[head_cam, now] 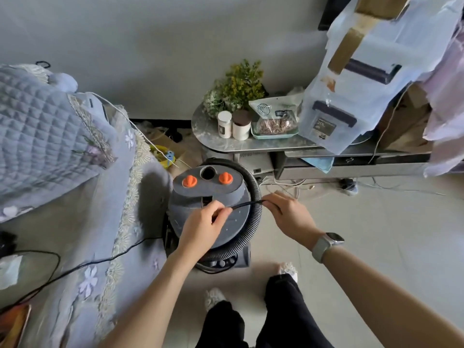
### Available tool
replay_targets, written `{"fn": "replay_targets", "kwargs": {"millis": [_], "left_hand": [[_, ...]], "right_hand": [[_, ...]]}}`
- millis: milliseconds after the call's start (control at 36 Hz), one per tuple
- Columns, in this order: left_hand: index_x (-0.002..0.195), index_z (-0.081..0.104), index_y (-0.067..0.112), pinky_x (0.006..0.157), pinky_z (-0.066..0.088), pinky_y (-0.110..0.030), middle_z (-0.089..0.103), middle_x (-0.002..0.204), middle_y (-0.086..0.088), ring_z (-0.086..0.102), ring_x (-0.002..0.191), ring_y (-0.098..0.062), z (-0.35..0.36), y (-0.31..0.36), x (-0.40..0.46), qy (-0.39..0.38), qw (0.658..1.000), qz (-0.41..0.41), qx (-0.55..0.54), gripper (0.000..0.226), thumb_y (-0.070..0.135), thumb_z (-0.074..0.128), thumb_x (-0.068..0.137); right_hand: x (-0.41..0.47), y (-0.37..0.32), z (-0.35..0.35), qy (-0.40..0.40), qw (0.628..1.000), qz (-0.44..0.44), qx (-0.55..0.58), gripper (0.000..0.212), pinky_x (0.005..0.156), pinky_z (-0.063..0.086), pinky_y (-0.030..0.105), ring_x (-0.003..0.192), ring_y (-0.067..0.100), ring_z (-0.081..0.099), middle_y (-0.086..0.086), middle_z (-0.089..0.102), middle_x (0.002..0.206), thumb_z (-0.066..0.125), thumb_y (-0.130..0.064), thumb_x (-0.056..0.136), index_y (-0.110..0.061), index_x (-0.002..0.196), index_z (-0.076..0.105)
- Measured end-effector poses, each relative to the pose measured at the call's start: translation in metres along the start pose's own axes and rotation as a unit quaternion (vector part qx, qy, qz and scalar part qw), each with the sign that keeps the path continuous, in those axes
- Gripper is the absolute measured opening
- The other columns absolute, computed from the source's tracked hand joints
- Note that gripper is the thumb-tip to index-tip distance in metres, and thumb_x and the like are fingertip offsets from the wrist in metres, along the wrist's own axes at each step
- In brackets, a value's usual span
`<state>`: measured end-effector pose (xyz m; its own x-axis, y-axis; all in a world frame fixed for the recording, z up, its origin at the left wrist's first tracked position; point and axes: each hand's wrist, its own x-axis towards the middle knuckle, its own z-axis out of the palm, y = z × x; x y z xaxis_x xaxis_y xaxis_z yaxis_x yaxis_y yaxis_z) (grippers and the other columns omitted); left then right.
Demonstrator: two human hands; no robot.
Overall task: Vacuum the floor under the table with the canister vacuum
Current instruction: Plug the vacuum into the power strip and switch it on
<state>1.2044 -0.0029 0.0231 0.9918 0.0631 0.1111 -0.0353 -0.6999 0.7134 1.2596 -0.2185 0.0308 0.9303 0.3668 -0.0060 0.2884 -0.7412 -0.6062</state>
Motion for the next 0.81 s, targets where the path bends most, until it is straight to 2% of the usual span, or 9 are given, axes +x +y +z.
{"fn": "replay_targets", "kwargs": {"millis": [167,333,444,500,556,639,722,750,806], "left_hand": [[0.09,0.069,0.012,0.056,0.049,-0.031,0.067,0.07,0.004,0.059,0.061,-0.009,0.018,0.012,-0.003,0.014,0.999,-0.017,0.041,0.03,0.037,0.051,0.09],[0.092,0.07,0.011,0.061,0.05,-0.033,0.071,0.077,0.001,0.065,0.068,-0.015,0.073,0.052,0.011,0.038,0.994,-0.091,0.039,0.036,0.04,0.05,0.09],[0.086,0.068,0.011,0.052,0.041,-0.03,0.066,0.064,-0.004,0.059,0.055,-0.018,0.126,0.091,0.026,0.06,0.985,-0.158,0.026,0.05,0.052,0.041,0.086],[0.083,0.067,0.009,0.048,0.032,-0.022,0.064,0.059,-0.006,0.055,0.052,-0.018,0.15,0.109,0.031,0.07,0.978,-0.195,0.011,0.041,0.045,0.048,0.089],[0.083,0.066,0.009,0.05,0.031,-0.022,0.062,0.059,-0.004,0.054,0.052,-0.016,0.17,0.123,0.032,0.074,0.972,-0.224,0.001,0.026,0.031,0.057,0.092],[0.081,0.068,0.007,0.058,0.038,-0.028,0.064,0.064,-0.003,0.055,0.058,-0.014,0.184,0.136,0.029,0.1,0.962,-0.253,-0.005,0.019,0.023,0.061,0.09],[0.081,0.069,0.007,0.057,0.039,-0.027,0.065,0.064,-0.006,0.055,0.061,-0.016,0.189,0.133,0.023,0.114,0.956,-0.272,0.002,0.015,0.018,0.065,0.089],[0.081,0.068,0.007,0.058,0.039,-0.027,0.064,0.063,-0.005,0.054,0.061,-0.016,0.189,0.131,0.022,0.114,0.955,-0.275,0.007,0.015,0.019,0.065,0.089],[0.079,0.067,0.007,0.056,0.037,-0.026,0.057,0.058,0.002,0.048,0.057,-0.014,0.188,0.128,0.023,0.115,0.955,-0.274,0.012,0.016,0.02,0.065,0.089]], "right_hand": [[0.028,0.025,-0.008,-0.049,0.997,-0.06,-0.029,0.024,0.076,0.044,0.035,0.1,0.025,0.056,0.005,0.062,0.108,0.045,-0.023,0.099,-0.014,0.111,0.064],[0.041,0.089,-0.032,-0.09,0.99,-0.107,-0.013,0.035,0.075,0.05,0.041,0.094,0.028,0.059,0.005,0.064,0.098,0.04,-0.034,0.094,-0.017,0.104,0.069],[0.048,0.138,-0.056,-0.021,0.991,-0.126,-0.038,0.019,0.061,0.05,0.037,0.077,0.031,0.057,0.007,0.06,0.082,0.056,-0.022,0.085,-0.013,0.088,0.073],[0.051,0.158,-0.069,0.015,0.99,-0.124,-0.069,0.015,0.058,0.046,0.033,0.068,0.031,0.055,0.007,0.054,0.075,0.061,-0.022,0.081,-0.016,0.087,0.074],[0.053,0.168,-0.081,-0.027,0.988,-0.111,-0.099,0.017,0.062,0.049,0.036,0.07,0.034,0.059,0.009,0.059,0.077,0.059,-0.022,0.088,-0.018,0.096,0.074],[0.057,0.172,-0.088,-0.181,0.976,-0.024,-0.122,0.025,0.073,0.047,0.035,0.09,0.032,0.063,0.003,0.07,0.096,0.045,-0.033,0.099,-0.025,0.112,0.065],[0.066,0.166,-0.076,-0.239,0.962,0.098,0.086,0.021,0.079,0.051,0.034,0.084,0.024,0.065,0.004,0.072,0.094,0.047,-0.022,0.098,-0.017,0.103,0.067],[0.071,0.161,-0.07,-0.237,0.936,0.169,0.198,0.019,0.078,0.052,0.033,0.081,0.022,0.065,0.009,0.071,0.094,0.048,-0.015,0.097,-0.012,0.099,0.067],[0.083,0.15,-0.061,-0.206,0.837,0.319,0.395,0.014,0.07,0.055,0.027,0.075,0.019,0.065,0.014,0.07,0.089,0.052,-0.009,0.095,-0.005,0.094,0.065]]}}
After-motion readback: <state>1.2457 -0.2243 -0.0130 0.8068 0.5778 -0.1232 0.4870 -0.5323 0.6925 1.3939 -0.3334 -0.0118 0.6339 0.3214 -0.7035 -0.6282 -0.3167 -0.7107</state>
